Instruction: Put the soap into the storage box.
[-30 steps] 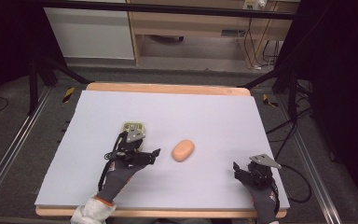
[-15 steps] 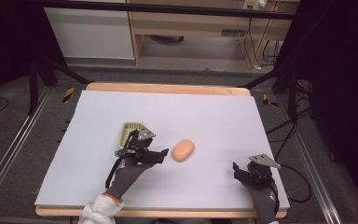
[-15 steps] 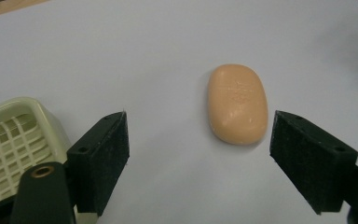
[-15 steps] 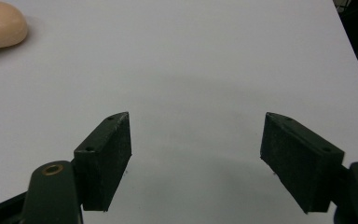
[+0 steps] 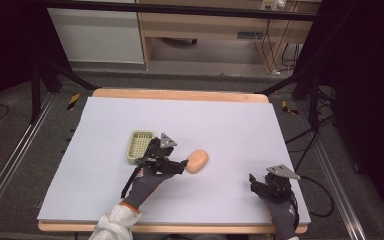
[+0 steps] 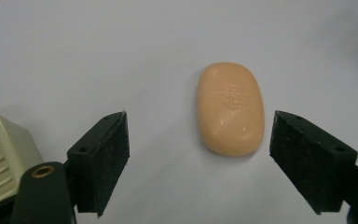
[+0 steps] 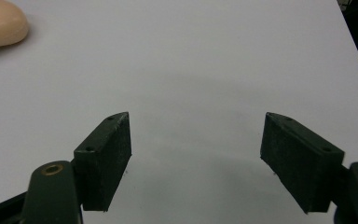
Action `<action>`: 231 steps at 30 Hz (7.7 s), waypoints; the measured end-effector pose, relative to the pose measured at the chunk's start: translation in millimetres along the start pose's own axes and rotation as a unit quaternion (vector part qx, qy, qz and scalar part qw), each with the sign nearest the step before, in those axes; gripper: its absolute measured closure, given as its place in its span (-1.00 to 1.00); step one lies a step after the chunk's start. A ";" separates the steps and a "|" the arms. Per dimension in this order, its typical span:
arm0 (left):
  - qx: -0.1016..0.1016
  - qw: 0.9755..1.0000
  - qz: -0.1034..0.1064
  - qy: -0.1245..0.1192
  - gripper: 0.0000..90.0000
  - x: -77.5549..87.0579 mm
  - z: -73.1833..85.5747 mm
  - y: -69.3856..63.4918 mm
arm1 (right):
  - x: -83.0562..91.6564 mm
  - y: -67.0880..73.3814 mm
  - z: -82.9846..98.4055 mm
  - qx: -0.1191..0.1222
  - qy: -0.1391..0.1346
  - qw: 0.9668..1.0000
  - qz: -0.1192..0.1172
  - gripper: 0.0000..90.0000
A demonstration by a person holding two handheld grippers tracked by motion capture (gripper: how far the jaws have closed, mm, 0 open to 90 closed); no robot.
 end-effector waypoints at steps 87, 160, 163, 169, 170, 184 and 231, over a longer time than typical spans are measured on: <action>-0.045 0.992 0.023 0.114 -0.32 -83.4 0.4 -28.5 | -1.8 1.5 0.5 -0.006 0.007 1.000 -0.008 -0.42; -0.025 0.999 -0.001 0.037 -0.30 23.8 6.5 25.7 | -2.7 1.4 1.6 -0.007 0.010 1.000 -0.006 -0.41; -0.020 0.999 -0.005 0.031 -0.30 28.9 7.8 30.0 | -2.8 1.6 1.7 -0.006 0.011 1.000 -0.007 -0.41; -0.010 1.000 -0.015 0.024 -0.30 37.2 11.2 41.2 | -3.2 1.4 2.0 -0.005 0.011 1.000 -0.006 -0.41; -0.010 1.000 -0.017 0.024 -0.30 39.0 11.7 43.5 | -3.2 1.5 2.0 -0.005 0.011 1.000 -0.005 -0.41; 0.020 0.998 -0.056 0.011 -0.30 50.5 14.5 67.8 | -3.2 1.5 2.0 -0.003 0.010 1.000 -0.008 -0.41; 0.068 0.990 -0.116 0.053 -0.30 16.2 35.0 118.4 | -3.8 2.5 1.7 -0.003 0.012 1.000 -0.008 -0.41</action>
Point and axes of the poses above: each handheld gripper's, and its own axes: x roughly backward along the jaws, z roughly out of its underside, y roughly to its left, the point moved 3 cm from there along -x, roughly forward along the jaws, and after that the axes turned 6 degrees about -y, right-handed, at the moved point
